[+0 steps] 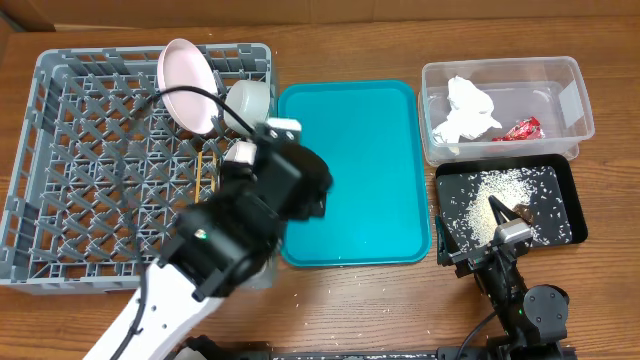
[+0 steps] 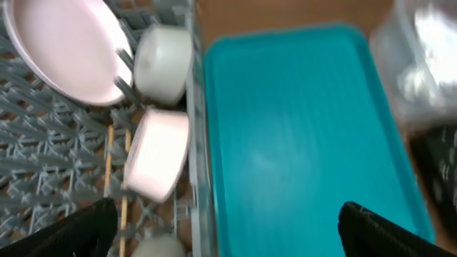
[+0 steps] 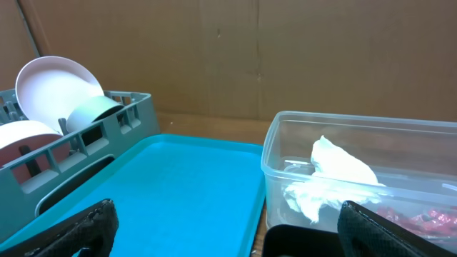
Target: Sort waste into correct bins and load items into the dishwasher
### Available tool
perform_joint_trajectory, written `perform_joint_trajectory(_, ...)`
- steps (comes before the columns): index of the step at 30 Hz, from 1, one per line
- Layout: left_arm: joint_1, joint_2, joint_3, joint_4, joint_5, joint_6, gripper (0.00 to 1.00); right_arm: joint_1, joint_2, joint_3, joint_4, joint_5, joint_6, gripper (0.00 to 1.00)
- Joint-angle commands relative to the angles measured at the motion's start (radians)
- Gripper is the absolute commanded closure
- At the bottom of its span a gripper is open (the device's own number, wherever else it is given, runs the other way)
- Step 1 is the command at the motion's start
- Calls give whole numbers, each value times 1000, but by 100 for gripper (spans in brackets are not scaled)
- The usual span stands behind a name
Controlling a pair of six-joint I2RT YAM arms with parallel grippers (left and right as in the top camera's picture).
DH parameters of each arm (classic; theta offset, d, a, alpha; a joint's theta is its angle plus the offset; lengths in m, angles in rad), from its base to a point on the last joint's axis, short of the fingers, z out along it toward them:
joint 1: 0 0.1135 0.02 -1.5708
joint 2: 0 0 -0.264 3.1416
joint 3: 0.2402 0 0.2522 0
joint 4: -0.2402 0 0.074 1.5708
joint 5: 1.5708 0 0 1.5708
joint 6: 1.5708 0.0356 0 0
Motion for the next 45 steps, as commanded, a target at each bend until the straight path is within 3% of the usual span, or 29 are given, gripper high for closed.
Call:
perform_joint_trajectory(1, 137, -83, -43, 92, 99, 8, 0, -3, -11, -11, 4, 13, -1, 0)
perform_joint_trajectory(6, 386, -234, -265, 363, 390, 19, 0, -3, -11, -11, 4, 13, -1, 0)
perform_joint_trajectory(9, 510, -352, -448, 517, 486, 40, 0, -3, -11, -11, 4, 13, -1, 0)
perform_joint_trajectory(13, 622, -526, -701, 708, 523, 47, 0, -3, -11, -11, 4, 13, -1, 0)
perform_joint_trajectory(21, 698, -829, -1080, 1055, 522, 104, 0, -3, -11, -11, 4, 13, -2, 0)
perform_joint_trajectory(34, 769, -1035, -1218, 1102, 532, 423, 0, -3, -11, -11, 4, 13, -1, 0)
perform_joint_trajectory(45, 780, -1154, -1332, 1149, 531, 541, 0, -3, -11, -11, 4, 13, -1, 0)
